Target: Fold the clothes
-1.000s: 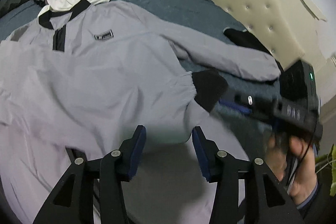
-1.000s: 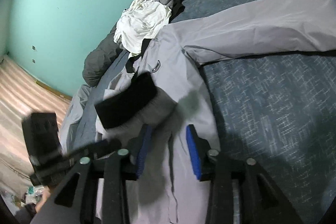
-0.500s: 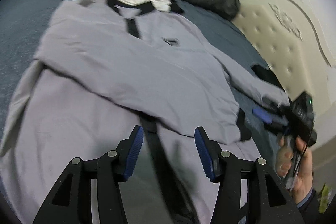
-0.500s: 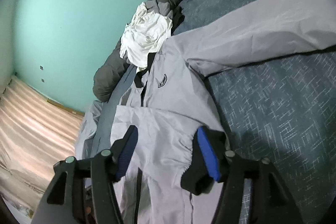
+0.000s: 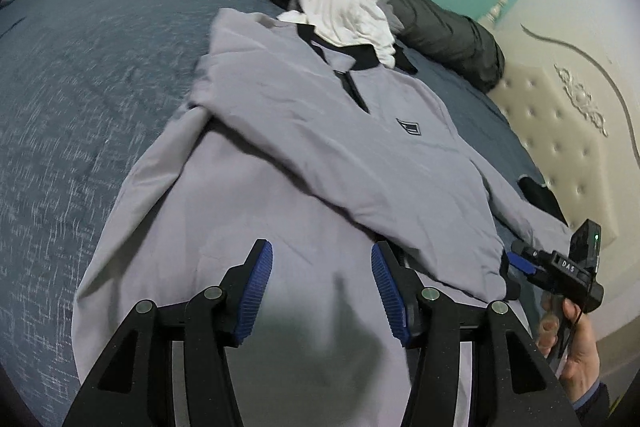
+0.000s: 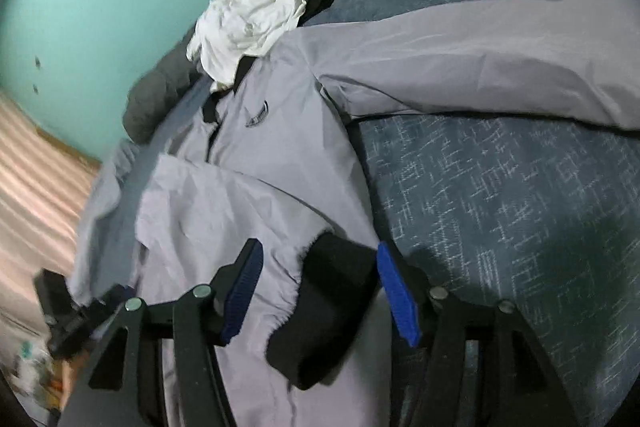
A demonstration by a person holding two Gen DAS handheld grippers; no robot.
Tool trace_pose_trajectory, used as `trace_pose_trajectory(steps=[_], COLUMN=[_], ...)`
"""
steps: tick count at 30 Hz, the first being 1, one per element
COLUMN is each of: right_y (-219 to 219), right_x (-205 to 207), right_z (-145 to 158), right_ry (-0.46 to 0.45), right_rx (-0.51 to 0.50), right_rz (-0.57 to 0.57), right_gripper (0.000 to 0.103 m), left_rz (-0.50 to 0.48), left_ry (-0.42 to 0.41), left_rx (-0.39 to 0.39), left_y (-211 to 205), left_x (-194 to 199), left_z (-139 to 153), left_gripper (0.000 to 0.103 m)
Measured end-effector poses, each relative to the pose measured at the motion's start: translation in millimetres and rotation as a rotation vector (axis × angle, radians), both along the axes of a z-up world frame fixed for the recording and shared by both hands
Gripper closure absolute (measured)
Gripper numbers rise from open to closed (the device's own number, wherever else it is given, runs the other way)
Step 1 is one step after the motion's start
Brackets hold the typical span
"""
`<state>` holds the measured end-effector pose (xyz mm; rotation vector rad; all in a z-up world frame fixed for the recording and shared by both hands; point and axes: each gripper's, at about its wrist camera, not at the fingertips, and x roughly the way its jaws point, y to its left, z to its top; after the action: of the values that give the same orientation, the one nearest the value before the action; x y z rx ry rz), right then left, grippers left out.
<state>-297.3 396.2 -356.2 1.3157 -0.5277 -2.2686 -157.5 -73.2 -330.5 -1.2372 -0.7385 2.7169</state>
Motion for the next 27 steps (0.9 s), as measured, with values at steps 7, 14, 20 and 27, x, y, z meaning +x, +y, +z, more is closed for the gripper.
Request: trace_pose_trajectory(steps=[7, 14, 20, 27], right_y=[0, -1, -7, -39], right_x=[0, 11, 20, -2], right_z=[-6, 1, 5, 5], right_ry=[-0.008, -0.02, 0.007, 0.024], right_rx=[0.042, 0.009, 0.031, 0.22], right_rz=[-0.002, 0.013, 0.019, 0.103], right_gripper=[0.093, 0.103, 0.101, 0.053], left_rz=[0.068, 0.107, 0.129, 0.147], left_ry=[0.041, 0.076, 0.101, 0.116], left_rx=[0.083, 0.136, 0.131, 0.132], left_y=[-19, -38, -55, -71], left_x=[13, 17, 21, 31], left_z=[-16, -11, -3, -2], left_gripper=[0.047, 0.047, 0.045, 0.044])
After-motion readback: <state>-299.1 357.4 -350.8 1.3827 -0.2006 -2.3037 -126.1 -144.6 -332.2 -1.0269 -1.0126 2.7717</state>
